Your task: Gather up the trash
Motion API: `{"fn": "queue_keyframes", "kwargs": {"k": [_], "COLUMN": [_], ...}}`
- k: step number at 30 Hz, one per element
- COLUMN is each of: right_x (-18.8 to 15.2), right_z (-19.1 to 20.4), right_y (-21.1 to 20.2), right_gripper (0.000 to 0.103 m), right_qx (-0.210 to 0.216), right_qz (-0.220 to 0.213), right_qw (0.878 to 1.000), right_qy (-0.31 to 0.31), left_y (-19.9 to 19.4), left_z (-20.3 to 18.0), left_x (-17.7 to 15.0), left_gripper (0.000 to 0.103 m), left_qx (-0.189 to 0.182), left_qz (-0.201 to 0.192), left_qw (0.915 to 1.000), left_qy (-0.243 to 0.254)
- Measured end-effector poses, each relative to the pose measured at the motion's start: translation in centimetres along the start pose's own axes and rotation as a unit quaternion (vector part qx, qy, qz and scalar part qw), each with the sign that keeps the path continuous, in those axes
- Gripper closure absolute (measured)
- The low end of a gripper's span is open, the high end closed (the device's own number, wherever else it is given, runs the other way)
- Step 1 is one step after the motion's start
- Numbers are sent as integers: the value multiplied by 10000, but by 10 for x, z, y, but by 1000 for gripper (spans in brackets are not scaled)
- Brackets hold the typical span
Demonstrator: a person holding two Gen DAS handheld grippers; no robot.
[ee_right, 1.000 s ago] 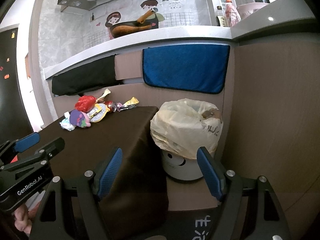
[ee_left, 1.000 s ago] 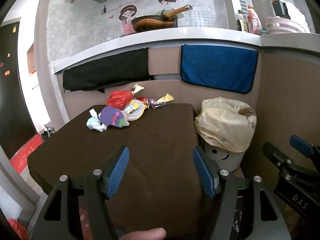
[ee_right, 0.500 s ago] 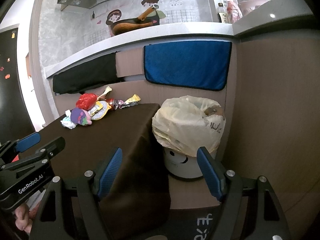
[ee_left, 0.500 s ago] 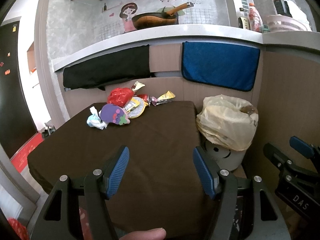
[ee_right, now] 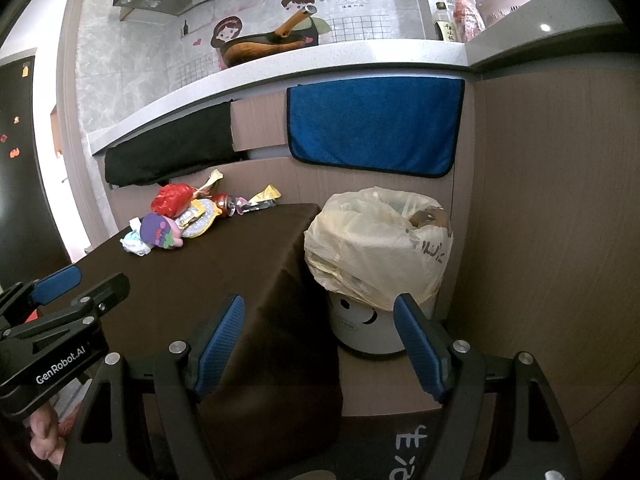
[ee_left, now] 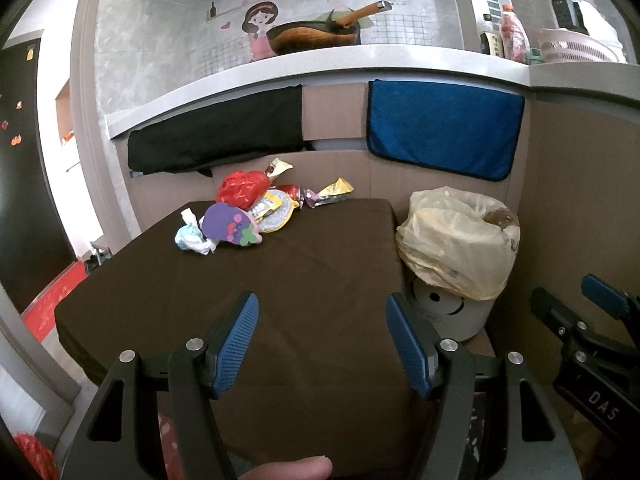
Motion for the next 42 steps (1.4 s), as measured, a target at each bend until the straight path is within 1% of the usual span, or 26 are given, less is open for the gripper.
{"fn": "queue_keyframes", "kwargs": {"k": [35,38,41,42], "right_x": [1,6,17,23], "right_z": [-3,-3,1,2], "right_y": [3,4,13,19], "right_gripper": [28,29,29,29], "right_qx": [-11,-24,-59,-4], "right_qz": [9,-55,-144,-165], "right_qw": [10000,9999,9995,9995], "right_qy": [-22,-117,-266,-285], "left_y": [1,7,17,23], "left_z": [5,12,32,41], "left_x": [-1,9,26,32], "left_gripper": [36,36,36,36], "left_qx": [0,49,239,326], "left_qz": [17,-117,-301,-323], "left_qw": [10000,9999,9992,9989], "left_qy": [-11,11,-86,-130]}}
Point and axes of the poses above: each gripper's, at about its wrist camera, not at the fingertips, and y roughly the way its jaws point, z to its left, x to its top, the point moved 3 cm from there along y, roughly the way its jaws point, and after that the axes turned 2 degrees about z, right-handed, at the moved point
